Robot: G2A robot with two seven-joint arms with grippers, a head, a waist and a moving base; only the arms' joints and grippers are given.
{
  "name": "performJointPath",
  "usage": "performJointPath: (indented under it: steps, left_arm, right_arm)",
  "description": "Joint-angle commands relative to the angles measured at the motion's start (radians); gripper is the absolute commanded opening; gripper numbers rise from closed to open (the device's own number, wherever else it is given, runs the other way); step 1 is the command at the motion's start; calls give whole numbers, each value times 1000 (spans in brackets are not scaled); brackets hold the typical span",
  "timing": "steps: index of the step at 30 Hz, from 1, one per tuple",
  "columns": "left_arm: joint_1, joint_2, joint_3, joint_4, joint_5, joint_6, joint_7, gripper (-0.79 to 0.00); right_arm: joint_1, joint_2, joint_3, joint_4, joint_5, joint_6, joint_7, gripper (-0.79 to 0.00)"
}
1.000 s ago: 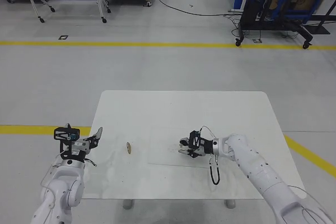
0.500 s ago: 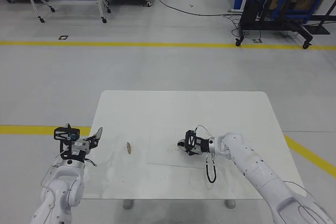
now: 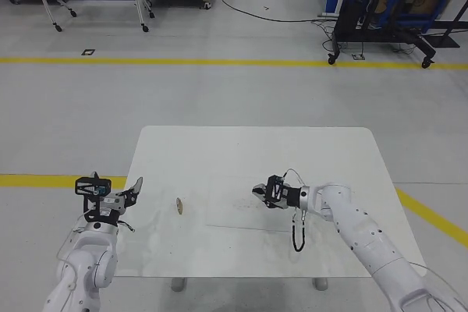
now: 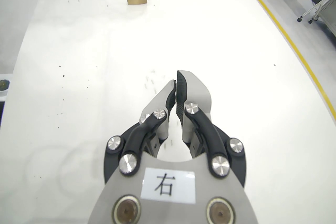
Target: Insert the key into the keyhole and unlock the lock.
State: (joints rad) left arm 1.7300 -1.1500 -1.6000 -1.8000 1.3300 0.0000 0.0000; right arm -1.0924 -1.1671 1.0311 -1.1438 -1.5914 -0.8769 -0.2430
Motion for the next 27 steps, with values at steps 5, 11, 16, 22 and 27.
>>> performJointPath:
  steps: [5,11,16,22,27]
  left_arm:
    - [0,0,0,0,0,0,0,0]
    - [0,0,0,0,0,0,0,0]
    - [0,0,0,0,0,0,0,0]
    - [0,0,0,0,0,0,0,0]
    - [0,0,0,0,0,0,0,0]
  right_arm:
    - [1,0,-1,1,0,0,1,-785]
    - [-28,4,33,-58,71,10,-118,-785]
    - [-82,17,95,-50,263,-135,-338,-785]
    - [-90,35,39,-51,418,-135,-439,-785]
    - [-90,35,39,-51,418,-135,-439,-785]
